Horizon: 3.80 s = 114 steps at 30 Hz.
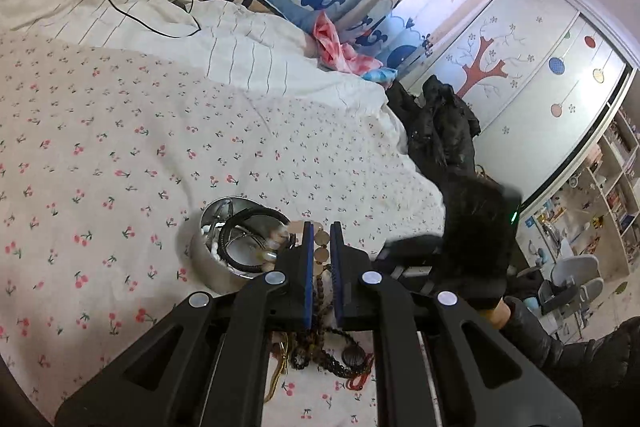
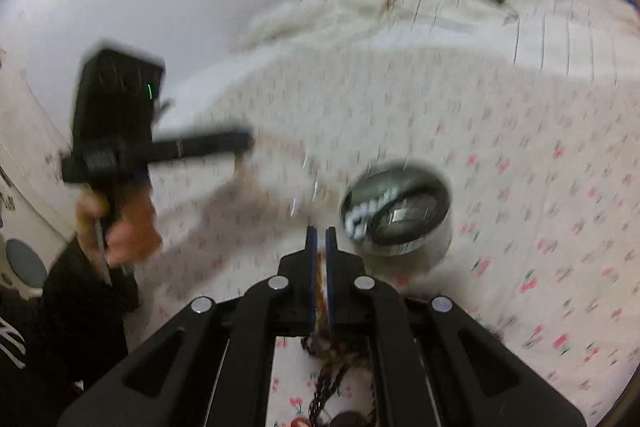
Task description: Organize jewelry
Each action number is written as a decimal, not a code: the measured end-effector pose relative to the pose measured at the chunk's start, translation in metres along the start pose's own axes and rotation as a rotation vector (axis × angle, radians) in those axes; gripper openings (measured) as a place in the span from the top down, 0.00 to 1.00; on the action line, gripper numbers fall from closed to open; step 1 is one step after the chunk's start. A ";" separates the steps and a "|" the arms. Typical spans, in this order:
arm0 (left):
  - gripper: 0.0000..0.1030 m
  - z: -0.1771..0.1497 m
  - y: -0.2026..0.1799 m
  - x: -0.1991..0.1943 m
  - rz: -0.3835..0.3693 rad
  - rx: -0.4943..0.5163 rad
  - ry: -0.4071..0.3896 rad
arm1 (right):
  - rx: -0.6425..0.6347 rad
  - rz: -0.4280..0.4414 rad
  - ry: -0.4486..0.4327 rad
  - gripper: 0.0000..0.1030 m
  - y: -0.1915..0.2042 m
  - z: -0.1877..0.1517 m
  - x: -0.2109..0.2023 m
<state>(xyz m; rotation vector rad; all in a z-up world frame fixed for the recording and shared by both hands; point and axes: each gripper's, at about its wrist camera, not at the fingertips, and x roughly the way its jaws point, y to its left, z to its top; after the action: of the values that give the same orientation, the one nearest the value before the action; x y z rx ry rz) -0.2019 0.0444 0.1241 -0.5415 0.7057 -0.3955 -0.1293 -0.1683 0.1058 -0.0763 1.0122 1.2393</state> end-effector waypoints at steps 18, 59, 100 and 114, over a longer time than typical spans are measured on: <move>0.93 -0.007 0.001 0.017 0.018 -0.003 0.034 | -0.101 -0.082 0.188 0.81 0.019 -0.035 0.067; 0.93 -0.049 0.032 0.074 0.164 0.172 0.345 | 0.002 -0.001 -0.004 0.96 -0.004 -0.028 -0.008; 0.32 -0.004 0.018 0.032 0.310 -0.021 0.080 | 0.141 -0.224 -0.103 0.43 -0.038 0.015 0.006; 0.32 -0.060 0.034 0.041 0.264 -0.143 0.269 | 0.054 -0.221 0.049 0.43 0.001 -0.074 -0.030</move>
<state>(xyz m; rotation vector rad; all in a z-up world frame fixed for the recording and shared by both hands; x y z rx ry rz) -0.2096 0.0306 0.0460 -0.5261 1.0574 -0.1721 -0.1736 -0.2311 0.0829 -0.1731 1.0497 1.0119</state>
